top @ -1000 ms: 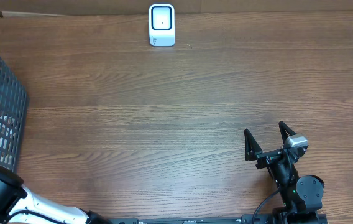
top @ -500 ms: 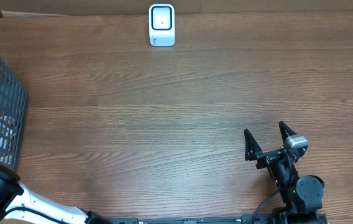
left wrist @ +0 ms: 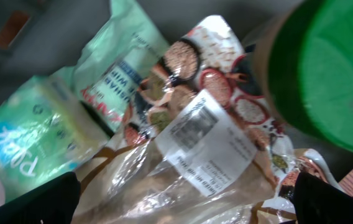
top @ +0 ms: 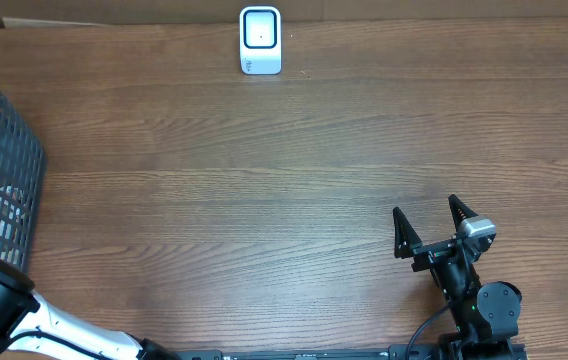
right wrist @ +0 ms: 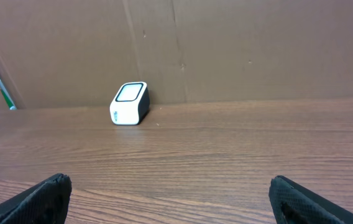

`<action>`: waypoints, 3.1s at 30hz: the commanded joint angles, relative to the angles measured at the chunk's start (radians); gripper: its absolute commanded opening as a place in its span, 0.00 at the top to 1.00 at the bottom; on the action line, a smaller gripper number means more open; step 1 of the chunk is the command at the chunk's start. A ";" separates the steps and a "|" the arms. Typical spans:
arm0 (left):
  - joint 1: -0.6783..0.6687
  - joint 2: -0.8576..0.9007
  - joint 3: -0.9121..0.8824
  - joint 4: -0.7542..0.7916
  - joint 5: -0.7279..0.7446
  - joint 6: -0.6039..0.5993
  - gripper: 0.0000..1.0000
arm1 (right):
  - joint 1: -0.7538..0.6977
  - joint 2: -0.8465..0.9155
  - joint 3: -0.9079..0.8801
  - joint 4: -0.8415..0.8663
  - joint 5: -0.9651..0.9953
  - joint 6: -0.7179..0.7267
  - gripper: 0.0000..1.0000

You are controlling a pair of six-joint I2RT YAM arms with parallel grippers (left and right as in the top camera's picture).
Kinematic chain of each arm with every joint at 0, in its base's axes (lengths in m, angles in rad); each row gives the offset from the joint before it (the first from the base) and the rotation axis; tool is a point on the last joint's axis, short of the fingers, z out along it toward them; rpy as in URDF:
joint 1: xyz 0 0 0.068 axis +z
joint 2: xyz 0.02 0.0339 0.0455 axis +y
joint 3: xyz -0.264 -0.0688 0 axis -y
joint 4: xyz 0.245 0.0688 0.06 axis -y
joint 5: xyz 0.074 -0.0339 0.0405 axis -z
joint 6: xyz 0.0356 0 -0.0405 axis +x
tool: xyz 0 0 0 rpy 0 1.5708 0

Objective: Scan the item barcode
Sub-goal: 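Lower the left gripper and grasp the brown snack pouch, then lift the pouch out and carry it toward the white scanner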

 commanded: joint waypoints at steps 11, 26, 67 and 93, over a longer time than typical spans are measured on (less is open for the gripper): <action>-0.028 0.069 -0.005 -0.010 0.002 0.073 0.00 | 0.005 -0.011 -0.011 0.004 0.001 0.003 0.00; -0.031 0.183 -0.005 -0.006 0.020 0.066 0.11 | 0.005 -0.011 -0.011 0.004 0.001 0.003 0.00; -0.098 0.149 0.820 -0.648 0.140 -0.104 0.82 | 0.005 -0.011 -0.011 0.004 0.005 0.003 0.00; -0.194 -0.254 0.901 -0.604 0.508 -0.482 0.85 | 0.005 -0.011 -0.011 0.004 0.005 0.003 0.00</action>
